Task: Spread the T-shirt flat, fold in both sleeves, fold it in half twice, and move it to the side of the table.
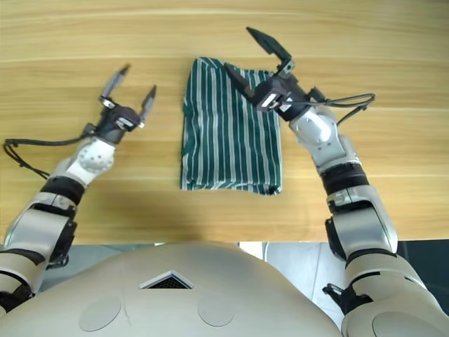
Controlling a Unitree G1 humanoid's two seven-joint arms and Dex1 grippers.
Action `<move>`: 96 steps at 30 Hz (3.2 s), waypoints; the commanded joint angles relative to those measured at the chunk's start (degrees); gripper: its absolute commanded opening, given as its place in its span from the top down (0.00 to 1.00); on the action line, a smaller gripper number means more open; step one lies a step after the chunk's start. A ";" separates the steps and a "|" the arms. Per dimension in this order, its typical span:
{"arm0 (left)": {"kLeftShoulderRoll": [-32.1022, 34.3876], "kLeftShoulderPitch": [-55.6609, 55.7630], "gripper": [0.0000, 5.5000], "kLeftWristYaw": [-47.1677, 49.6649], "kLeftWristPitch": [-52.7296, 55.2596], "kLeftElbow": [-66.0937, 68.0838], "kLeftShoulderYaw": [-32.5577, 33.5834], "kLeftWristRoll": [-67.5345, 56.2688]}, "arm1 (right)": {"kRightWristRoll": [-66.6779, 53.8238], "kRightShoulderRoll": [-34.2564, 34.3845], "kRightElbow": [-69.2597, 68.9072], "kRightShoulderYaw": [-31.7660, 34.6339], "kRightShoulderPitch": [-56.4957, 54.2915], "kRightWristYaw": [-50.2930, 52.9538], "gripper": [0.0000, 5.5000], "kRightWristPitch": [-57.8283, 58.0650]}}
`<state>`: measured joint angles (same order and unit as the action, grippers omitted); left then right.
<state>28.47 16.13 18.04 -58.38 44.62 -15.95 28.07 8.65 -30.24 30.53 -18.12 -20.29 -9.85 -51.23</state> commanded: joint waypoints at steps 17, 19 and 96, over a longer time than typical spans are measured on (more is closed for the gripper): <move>-8.20 12.79 0.41 -5.84 13.14 17.77 -18.77 17.55 | 3.64 3.54 -2.24 5.58 -1.65 -3.65 0.39 2.34; -5.06 8.89 0.41 -5.65 11.53 15.40 -17.94 16.11 | 4.30 3.12 -2.18 5.55 -1.08 -4.06 0.39 2.66; 18.10 -25.75 0.41 -61.74 19.69 -41.95 -15.19 -13.16 | 16.06 -25.65 -26.76 -3.54 29.54 -27.37 0.99 7.30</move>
<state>46.70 -8.89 -40.78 -40.04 -0.18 -28.79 11.06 21.86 -56.13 2.15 -20.40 8.62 -35.36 -45.70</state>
